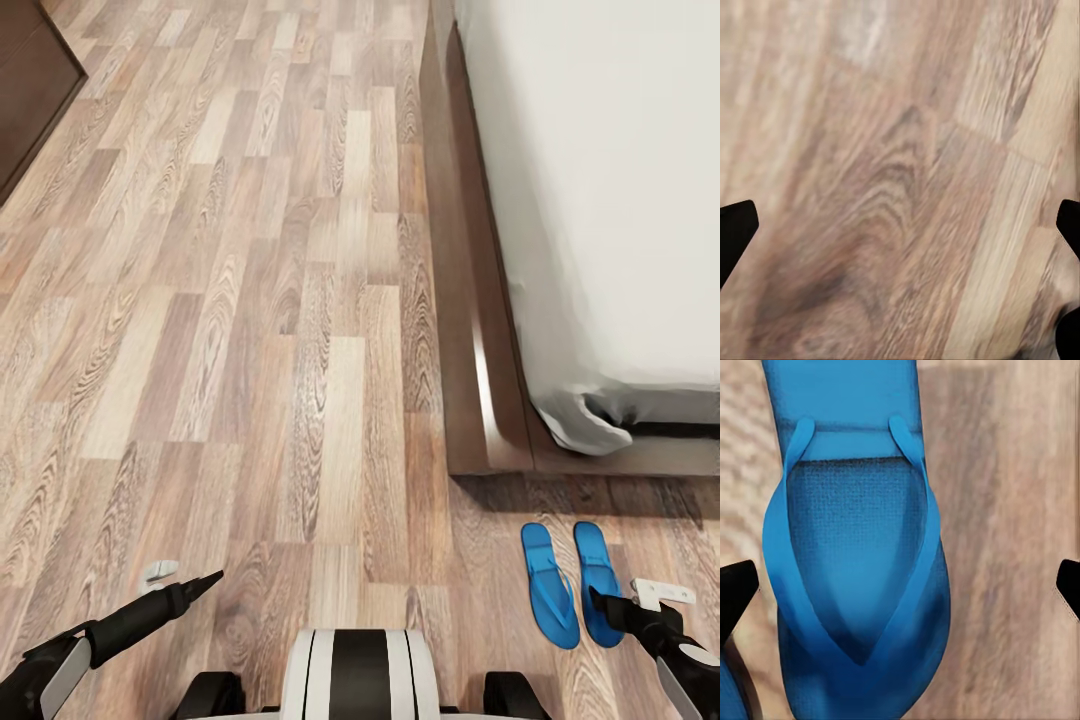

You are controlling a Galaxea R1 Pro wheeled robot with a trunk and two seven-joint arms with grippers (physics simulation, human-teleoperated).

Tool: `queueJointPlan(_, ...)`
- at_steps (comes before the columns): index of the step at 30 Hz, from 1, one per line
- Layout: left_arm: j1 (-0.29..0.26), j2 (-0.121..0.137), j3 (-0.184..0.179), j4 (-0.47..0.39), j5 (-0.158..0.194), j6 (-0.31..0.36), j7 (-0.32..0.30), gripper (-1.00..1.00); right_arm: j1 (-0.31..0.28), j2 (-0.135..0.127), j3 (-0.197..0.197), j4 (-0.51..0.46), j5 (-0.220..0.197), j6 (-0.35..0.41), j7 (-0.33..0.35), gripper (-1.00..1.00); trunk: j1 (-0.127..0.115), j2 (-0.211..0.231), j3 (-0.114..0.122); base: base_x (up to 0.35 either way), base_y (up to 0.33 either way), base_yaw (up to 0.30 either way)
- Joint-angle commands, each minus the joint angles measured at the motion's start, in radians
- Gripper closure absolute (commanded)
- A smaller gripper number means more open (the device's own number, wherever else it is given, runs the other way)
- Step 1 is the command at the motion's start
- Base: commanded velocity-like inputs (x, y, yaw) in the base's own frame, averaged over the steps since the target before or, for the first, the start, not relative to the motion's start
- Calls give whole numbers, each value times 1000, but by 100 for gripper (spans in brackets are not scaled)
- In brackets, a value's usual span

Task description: In the bedroom, move the book from the bed onto either nightstand, and place the two sandals side by side next to the bed.

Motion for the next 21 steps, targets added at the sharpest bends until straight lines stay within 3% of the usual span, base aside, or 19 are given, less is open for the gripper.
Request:
queueJointPlan(1, 0, 0, 1, 0, 6, 10, -3, -100, 0, 0, -3, 1, -10, -3, 8, -100, -1, 0, 4, 0, 0, 0)
queueJointPlan(17, 0, -1, -1, 0, 5, 10, -1, -100, 0, -1, -5, -7, -20, 8, 22, -100, -8, 4, 65, 0, 0, 0)
queueJointPlan(21, 0, -1, -1, -1, 5, 10, -2, -100, 0, -5, -6, -42, -24, 12, 121, -100, -10, 5, 81, 0, 0, 0)
